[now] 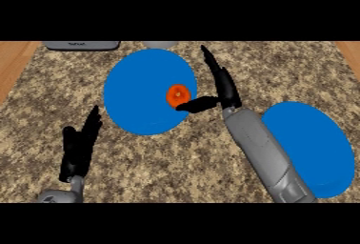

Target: Pick the squash from the plate and place it in the plate

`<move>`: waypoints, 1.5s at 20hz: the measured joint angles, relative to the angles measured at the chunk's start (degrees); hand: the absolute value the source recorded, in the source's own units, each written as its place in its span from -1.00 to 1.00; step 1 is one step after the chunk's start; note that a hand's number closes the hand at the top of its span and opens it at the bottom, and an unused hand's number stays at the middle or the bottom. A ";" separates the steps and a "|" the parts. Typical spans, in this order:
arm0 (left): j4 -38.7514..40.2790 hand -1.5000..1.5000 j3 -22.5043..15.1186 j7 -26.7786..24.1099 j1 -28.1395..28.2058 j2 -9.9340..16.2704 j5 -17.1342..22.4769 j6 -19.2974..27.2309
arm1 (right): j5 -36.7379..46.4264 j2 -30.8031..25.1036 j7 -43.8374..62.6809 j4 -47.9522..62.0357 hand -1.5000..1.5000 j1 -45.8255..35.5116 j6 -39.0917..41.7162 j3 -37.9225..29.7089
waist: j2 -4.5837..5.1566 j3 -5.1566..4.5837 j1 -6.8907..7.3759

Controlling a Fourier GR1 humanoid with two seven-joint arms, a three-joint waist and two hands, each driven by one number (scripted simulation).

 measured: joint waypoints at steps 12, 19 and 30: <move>-0.95 0.00 2.18 0.88 0.23 -0.79 -1.56 -2.12 | -0.13 0.72 -1.99 6.78 -1.00 -0.95 -6.24 2.82 | 0.01 0.00 0.24; -1.15 0.00 3.58 1.22 -0.01 -1.02 -1.87 -3.64 | 0.91 -0.03 -1.93 8.89 -1.00 -0.86 -7.94 2.84 | 0.01 -0.01 0.16; -1.61 0.00 4.62 0.91 0.99 -2.37 -3.15 -4.53 | 5.04 -2.78 -2.83 8.83 -1.00 2.80 -6.92 -1.35 | -0.02 -0.01 -0.04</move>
